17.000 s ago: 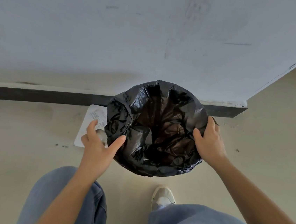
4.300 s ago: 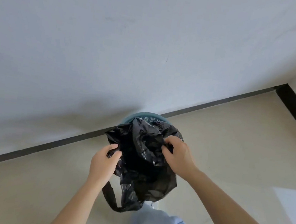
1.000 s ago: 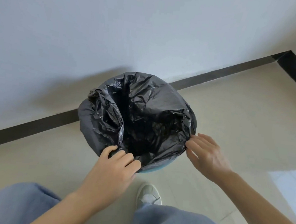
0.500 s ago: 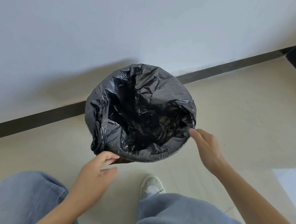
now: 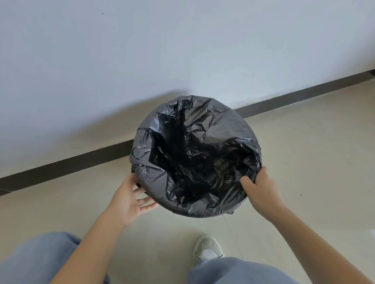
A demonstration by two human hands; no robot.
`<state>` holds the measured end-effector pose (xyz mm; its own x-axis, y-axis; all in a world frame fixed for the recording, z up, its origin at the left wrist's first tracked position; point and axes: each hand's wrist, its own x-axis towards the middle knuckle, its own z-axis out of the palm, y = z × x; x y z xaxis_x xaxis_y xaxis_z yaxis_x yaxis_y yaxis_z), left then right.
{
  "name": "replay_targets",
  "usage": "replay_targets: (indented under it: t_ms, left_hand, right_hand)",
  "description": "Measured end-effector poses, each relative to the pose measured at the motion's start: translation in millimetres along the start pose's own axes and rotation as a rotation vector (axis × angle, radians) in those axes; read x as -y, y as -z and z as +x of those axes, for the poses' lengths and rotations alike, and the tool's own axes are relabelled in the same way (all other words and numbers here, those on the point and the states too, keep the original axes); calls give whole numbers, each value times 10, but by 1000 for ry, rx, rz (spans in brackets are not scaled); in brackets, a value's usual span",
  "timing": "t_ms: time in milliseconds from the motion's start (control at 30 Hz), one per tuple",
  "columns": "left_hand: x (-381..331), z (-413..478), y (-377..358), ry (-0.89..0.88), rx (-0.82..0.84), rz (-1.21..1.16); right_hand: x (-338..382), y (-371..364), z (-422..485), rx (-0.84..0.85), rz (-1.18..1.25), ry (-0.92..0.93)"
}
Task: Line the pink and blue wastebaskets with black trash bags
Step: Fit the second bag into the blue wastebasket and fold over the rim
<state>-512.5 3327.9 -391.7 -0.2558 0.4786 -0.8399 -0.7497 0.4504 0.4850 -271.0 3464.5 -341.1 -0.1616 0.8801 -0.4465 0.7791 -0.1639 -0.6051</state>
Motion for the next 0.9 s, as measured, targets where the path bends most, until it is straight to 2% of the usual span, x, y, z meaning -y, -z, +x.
replay_targets:
  t_ms: [67,133,200,233,300,333,400,467,567,667,767,833,900]
  left_hand:
    - [-16,20,-13,79,-23,109]
    - [-80,22,-30,15,-112,259]
    - [-202,22,-36,-185,-251,315]
    - [-277,20,-26,-307,-312,311]
    - [-408,-34,-56,-543,-353,361]
    - [-449,-68,-105,-642,-329,460]
    - [-464,-69,-233,-763,-262,731]
    - [-400,-33,-354,-779,-247,947]
    - [-297,-6,-406,-734,-294,1011]
    - [-292,8,-404,-733,-329,1008]
    - [-300,24,-421,-739,-353,1001]
    - [-284,13,-428,-748,-356,1004]
    - [-284,14,-430,-747,-370,1005]
  right_hand:
    - [-13,26,21,33,-30,-4]
    - [-39,117,54,71,-24,-9]
    - [-18,263,89,13,101,-8]
    - [6,338,123,-72,178,6]
    - [83,430,238,-288,238,58]
    - [157,436,311,-355,217,121]
    - [318,355,469,-349,50,331]
    - [453,203,627,-193,-321,519]
    - [452,-5,885,-98,-1070,707]
    - [396,-140,1030,-45,-1563,748]
    - [359,-264,1072,128,-1702,714]
    - [360,-317,1055,299,-1702,650]
    - [416,-325,1024,441,-1601,573]
